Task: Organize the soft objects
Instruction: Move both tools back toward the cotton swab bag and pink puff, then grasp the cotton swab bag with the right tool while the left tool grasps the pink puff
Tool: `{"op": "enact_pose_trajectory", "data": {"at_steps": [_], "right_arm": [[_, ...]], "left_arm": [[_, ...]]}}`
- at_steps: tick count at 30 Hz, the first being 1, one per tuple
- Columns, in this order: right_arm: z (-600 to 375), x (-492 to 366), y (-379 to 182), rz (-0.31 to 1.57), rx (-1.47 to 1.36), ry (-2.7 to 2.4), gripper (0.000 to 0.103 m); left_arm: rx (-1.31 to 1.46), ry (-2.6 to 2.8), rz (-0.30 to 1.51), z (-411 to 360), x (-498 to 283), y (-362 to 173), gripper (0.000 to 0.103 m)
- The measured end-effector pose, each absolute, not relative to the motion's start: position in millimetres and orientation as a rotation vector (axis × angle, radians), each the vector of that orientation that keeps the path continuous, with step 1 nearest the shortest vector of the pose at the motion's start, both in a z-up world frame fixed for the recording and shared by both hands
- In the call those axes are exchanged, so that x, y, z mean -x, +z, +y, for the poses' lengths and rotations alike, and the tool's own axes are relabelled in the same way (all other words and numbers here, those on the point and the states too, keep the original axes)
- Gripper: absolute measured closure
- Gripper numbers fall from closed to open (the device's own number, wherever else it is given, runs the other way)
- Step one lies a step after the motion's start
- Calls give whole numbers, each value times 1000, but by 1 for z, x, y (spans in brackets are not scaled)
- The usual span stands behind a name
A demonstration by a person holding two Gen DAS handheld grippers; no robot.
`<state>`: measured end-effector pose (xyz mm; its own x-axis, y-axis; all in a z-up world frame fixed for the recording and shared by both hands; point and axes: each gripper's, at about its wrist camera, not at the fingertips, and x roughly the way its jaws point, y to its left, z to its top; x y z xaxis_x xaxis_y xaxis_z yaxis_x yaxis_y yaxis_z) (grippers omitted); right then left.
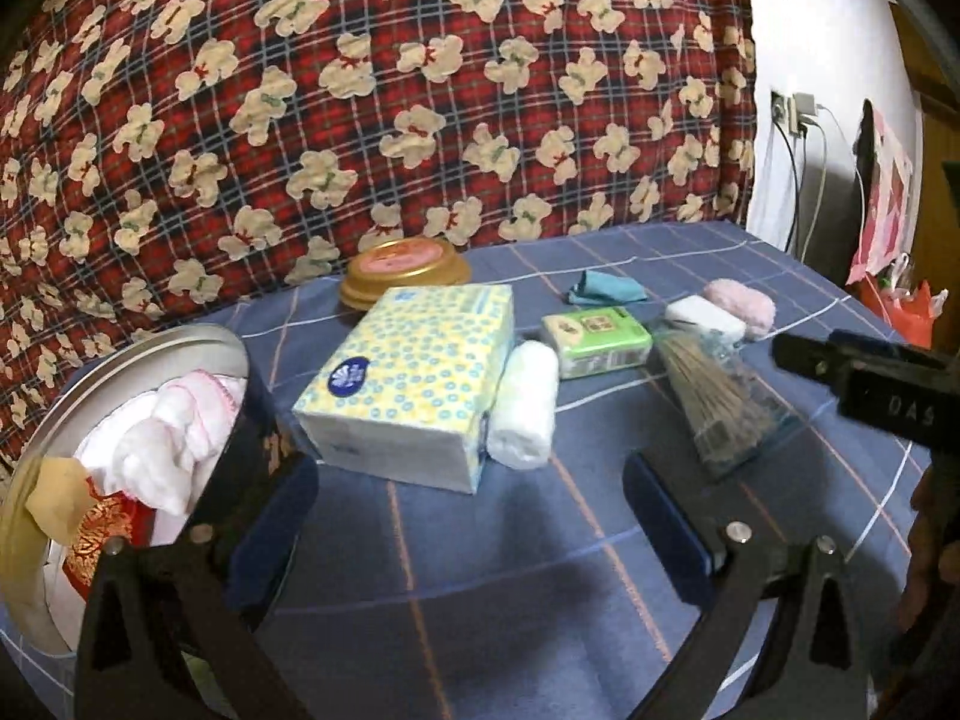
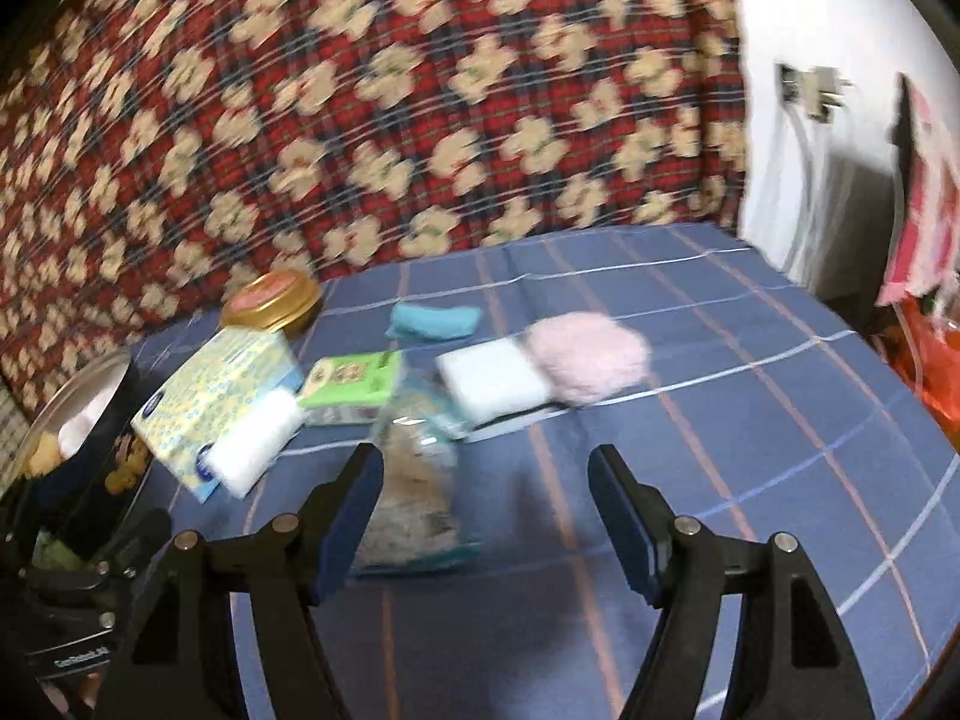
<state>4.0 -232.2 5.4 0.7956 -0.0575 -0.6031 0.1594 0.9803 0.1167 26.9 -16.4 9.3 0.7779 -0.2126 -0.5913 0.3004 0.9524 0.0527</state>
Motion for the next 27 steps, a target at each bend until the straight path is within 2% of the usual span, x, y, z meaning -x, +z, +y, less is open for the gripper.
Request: {"op": "enact_pose_trajectory", "data": {"at_steps": [10, 18, 19, 20, 23, 27], "right_arm": [[-206, -61, -16, 792, -113, -35, 30], [-204, -74, -30, 825, -80, -35, 31], [-203, -77, -33, 834, -73, -33, 35], [-202, -78, -36, 841, -71, -27, 53], [-200, -80, -42, 869, -31, -1, 62], [-208, -66, -42, 864, -63, 58, 66]], "left_arm": [[-174, -257, 617, -8, -25, 7, 0], [-201, -285, 604, -24, -26, 3, 3], [-217, -286, 596, -28, -25, 3, 3], [-219, -287, 590, -29, -25, 4, 3], [-207, -292, 595, -29, -27, 6, 3], [-187, -320, 628, -34, -32, 5, 4]]}}
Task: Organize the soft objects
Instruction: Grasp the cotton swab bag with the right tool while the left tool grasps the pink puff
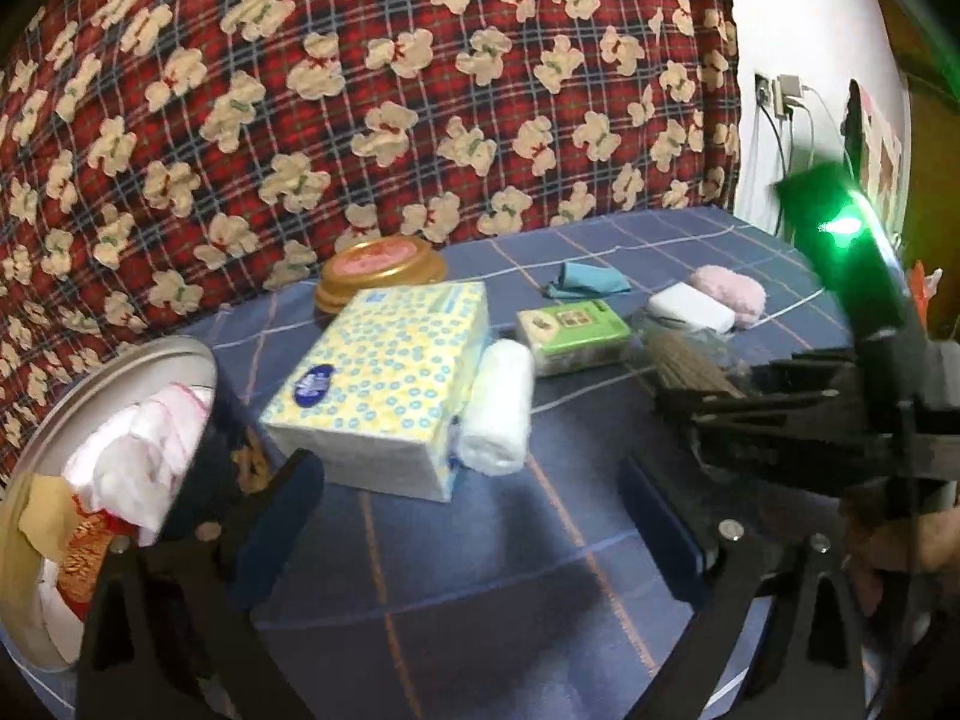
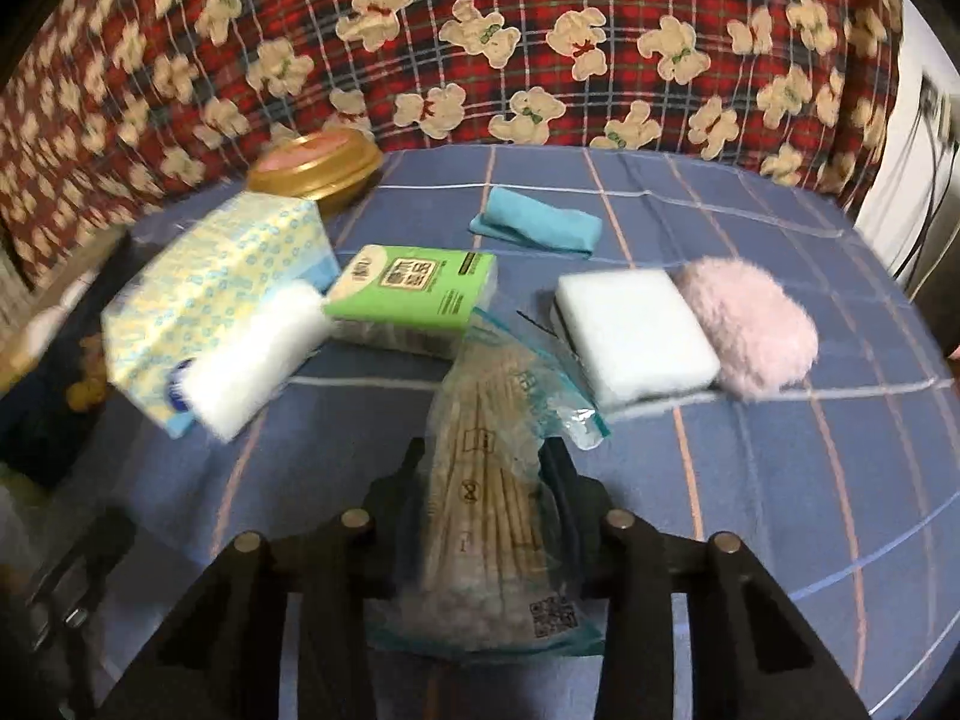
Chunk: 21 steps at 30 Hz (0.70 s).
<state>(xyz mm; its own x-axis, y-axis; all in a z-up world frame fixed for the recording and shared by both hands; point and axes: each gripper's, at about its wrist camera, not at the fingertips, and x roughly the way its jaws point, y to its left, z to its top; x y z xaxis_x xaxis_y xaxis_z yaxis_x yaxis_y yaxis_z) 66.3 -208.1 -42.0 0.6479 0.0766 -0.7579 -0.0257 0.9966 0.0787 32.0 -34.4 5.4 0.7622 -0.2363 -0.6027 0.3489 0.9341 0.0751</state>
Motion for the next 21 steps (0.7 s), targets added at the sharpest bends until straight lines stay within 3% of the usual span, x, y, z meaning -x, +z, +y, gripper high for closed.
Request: {"op": "enact_pose_trajectory", "data": {"at_steps": [2, 12, 21], "right_arm": [[-222, -50, -35, 818, -115, 78, 66], [-340, 25, 18, 566, -250, -198, 66], [-378, 29, 24, 553, -312, -289, 66]], "left_arm": [[-209, -335, 616, -43, -31, 7, 7], [-206, -660, 609, -150, -69, 34, 6], [-352, -866, 778, -275, -125, 12, 6]]}}
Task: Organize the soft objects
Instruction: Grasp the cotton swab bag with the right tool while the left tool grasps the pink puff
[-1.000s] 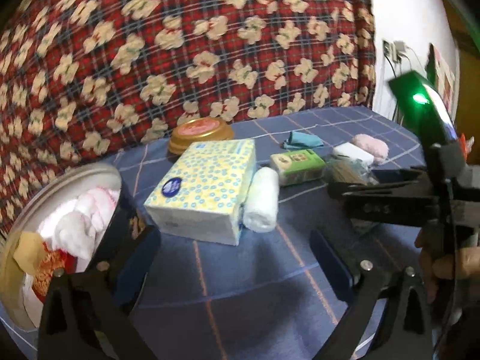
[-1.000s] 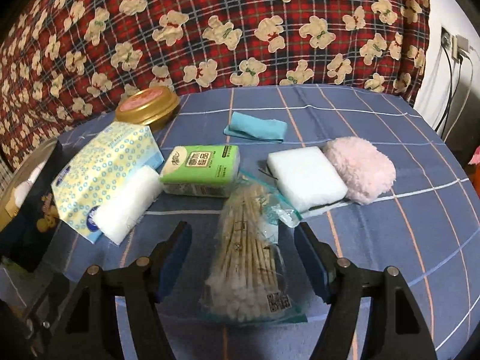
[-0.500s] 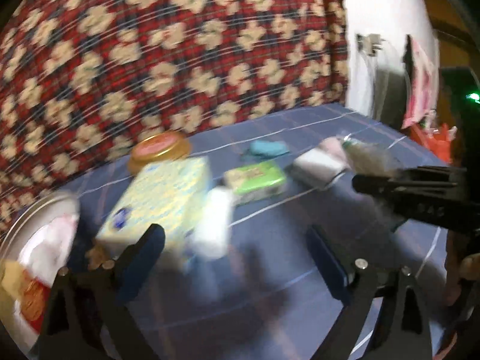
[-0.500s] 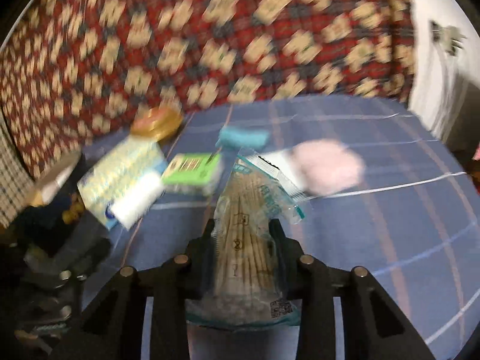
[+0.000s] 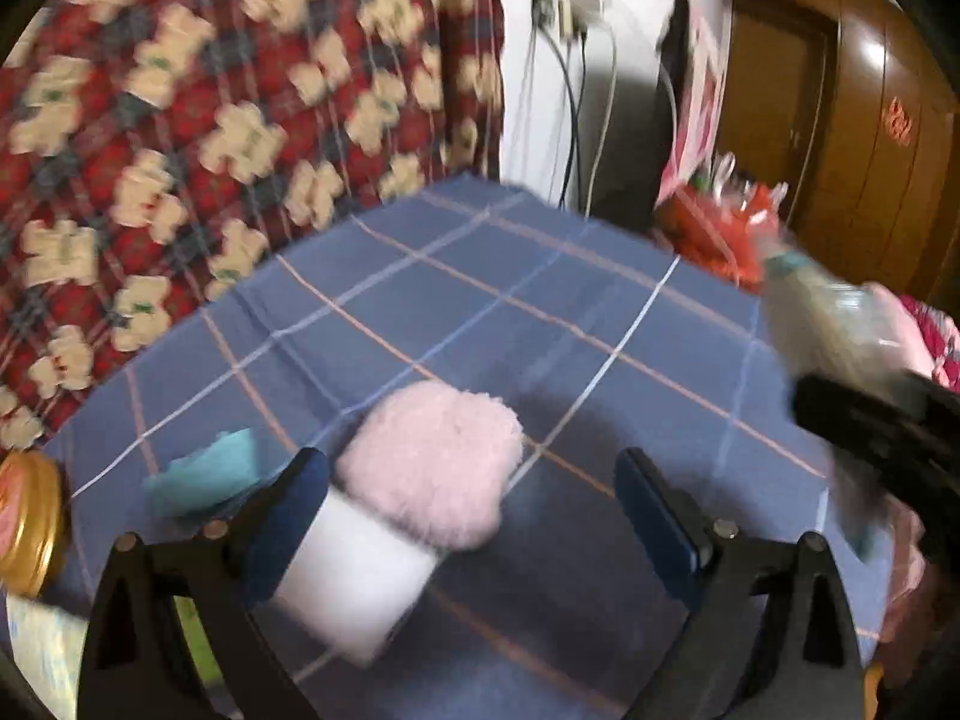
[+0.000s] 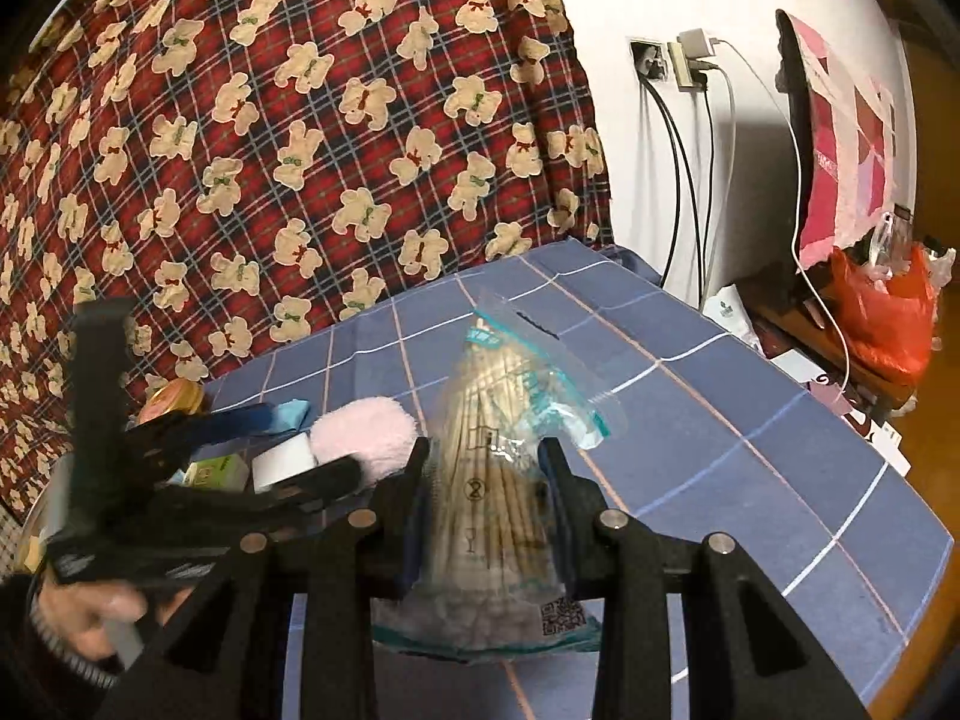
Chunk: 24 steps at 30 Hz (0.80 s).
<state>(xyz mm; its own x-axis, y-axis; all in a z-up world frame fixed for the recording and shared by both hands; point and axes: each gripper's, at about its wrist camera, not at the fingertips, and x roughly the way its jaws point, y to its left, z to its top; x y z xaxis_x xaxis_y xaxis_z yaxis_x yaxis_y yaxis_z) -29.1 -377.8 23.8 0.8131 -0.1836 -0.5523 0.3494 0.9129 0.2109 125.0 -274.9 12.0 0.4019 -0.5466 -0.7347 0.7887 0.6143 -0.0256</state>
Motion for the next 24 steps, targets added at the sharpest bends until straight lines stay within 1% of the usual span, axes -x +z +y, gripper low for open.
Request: {"op": "enact_pose_trajectory", "data": {"at_steps": [5, 6, 7, 9, 10, 11, 12, 13, 14, 15, 16, 17, 20, 24], "right_arm": [[-382, 29, 27, 543, -299, -302, 66], [-383, 28, 27, 543, -301, -301, 66], [-383, 30, 26, 542, -302, -302, 66], [-384, 30, 26, 542, -303, -302, 66], [-384, 29, 26, 544, -305, -302, 66], [-384, 29, 26, 546, -309, -301, 66], [-385, 29, 25, 546, -315, -301, 66], [-386, 29, 25, 547, -321, -302, 66], [-387, 29, 26, 546, -323, -303, 66], [-387, 30, 26, 544, -327, -305, 66], [-386, 30, 26, 543, -328, -307, 66], [-386, 30, 27, 541, -327, -309, 66], [-383, 35, 30, 522, -324, -322, 66], [-379, 43, 37, 483, -328, -341, 66]], "left_arm": [[-518, -757, 859, -311, -138, -17, 7], [-533, -743, 878, -315, -141, -22, 5], [-505, -749, 876, -315, -144, -21, 7], [-475, -760, 900, -313, -147, -23, 6], [-454, -773, 903, -312, -148, -22, 11], [-432, -795, 898, -312, -147, -23, 27], [-415, -807, 881, -311, -146, -21, 36], [-417, -790, 863, -311, -147, -20, 50], [-417, -779, 857, -311, -146, -19, 57], [-409, -772, 856, -309, -146, -18, 62], [-398, -766, 850, -308, -149, -17, 72], [-369, -771, 843, -305, -150, -14, 79], [-249, -844, 806, -291, -147, 4, 80], [-240, -863, 642, -274, -118, 39, 80]]}}
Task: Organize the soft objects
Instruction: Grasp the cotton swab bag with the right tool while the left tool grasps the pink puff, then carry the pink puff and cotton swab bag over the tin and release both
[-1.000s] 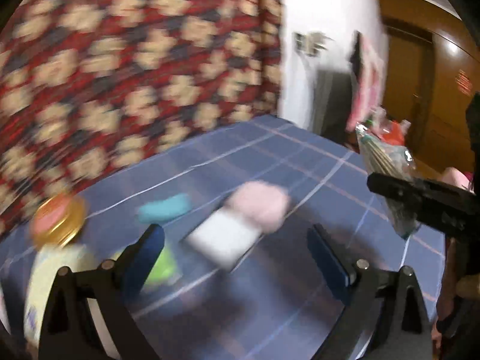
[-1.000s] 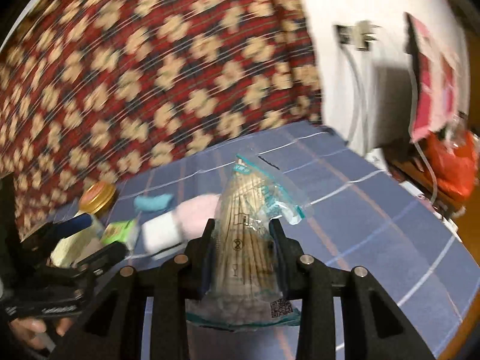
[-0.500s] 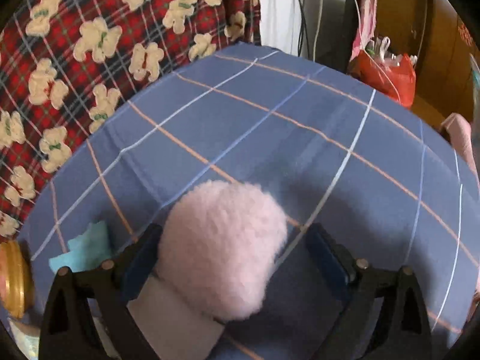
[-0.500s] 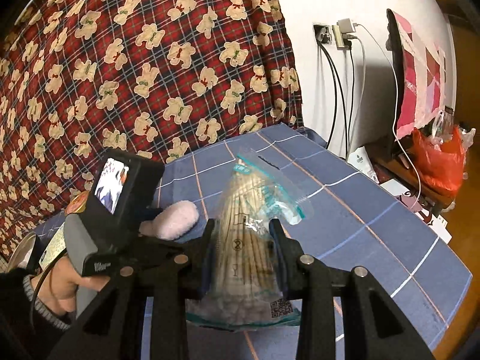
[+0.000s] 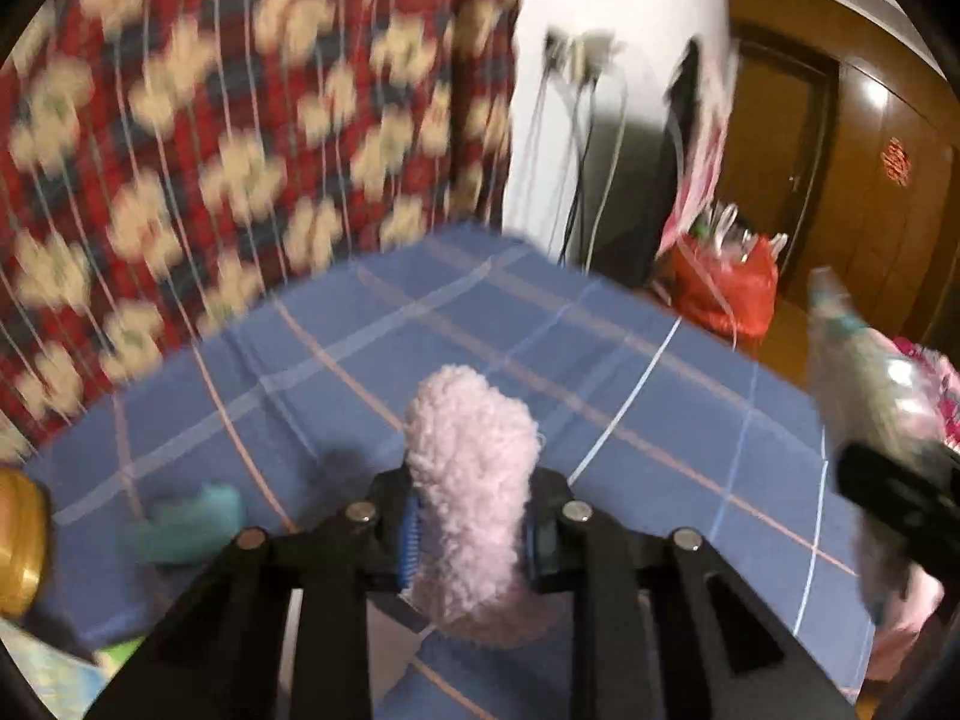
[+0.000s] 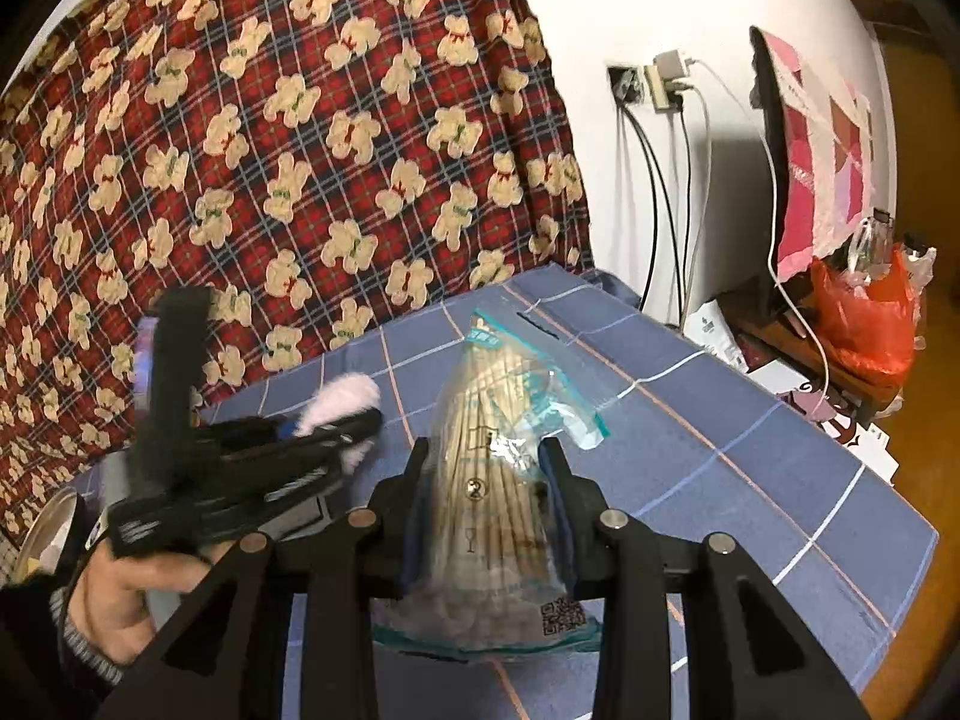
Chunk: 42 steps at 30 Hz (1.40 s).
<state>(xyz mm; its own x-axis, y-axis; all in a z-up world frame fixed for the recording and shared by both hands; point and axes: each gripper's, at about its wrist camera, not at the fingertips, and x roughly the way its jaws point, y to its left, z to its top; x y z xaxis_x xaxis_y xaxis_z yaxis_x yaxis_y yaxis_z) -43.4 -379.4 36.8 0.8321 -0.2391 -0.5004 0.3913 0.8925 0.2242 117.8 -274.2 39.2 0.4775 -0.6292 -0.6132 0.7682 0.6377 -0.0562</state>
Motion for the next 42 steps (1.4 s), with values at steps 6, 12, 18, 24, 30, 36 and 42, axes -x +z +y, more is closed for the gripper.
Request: {"op": "enact_pose_trajectory", "data": {"at_steps": [6, 12, 18, 24, 30, 36, 42], "right_arm": [[-366, 52, 46, 462, -334, -354, 66], [-328, 48, 53, 469, -310, -295, 66], [-267, 42, 62, 466, -244, -203, 66], [-205, 32, 68, 455, -192, -107, 66], [-151, 19, 71, 465, -152, -22, 66], [-98, 7, 78, 460, -116, 68, 66], [-45, -7, 77, 475, -87, 166, 66]], "left_arm": [[-226, -800, 495, -229, -75, 75, 80], [-203, -727, 446, -170, -48, 81, 80], [-191, -629, 430, -113, -30, 76, 80], [-163, -521, 436, -53, -22, 72, 80], [-101, -430, 427, 8, -18, 74, 80], [-69, -283, 408, 65, -19, 75, 80], [-37, -141, 398, 120, -23, 74, 80]]}}
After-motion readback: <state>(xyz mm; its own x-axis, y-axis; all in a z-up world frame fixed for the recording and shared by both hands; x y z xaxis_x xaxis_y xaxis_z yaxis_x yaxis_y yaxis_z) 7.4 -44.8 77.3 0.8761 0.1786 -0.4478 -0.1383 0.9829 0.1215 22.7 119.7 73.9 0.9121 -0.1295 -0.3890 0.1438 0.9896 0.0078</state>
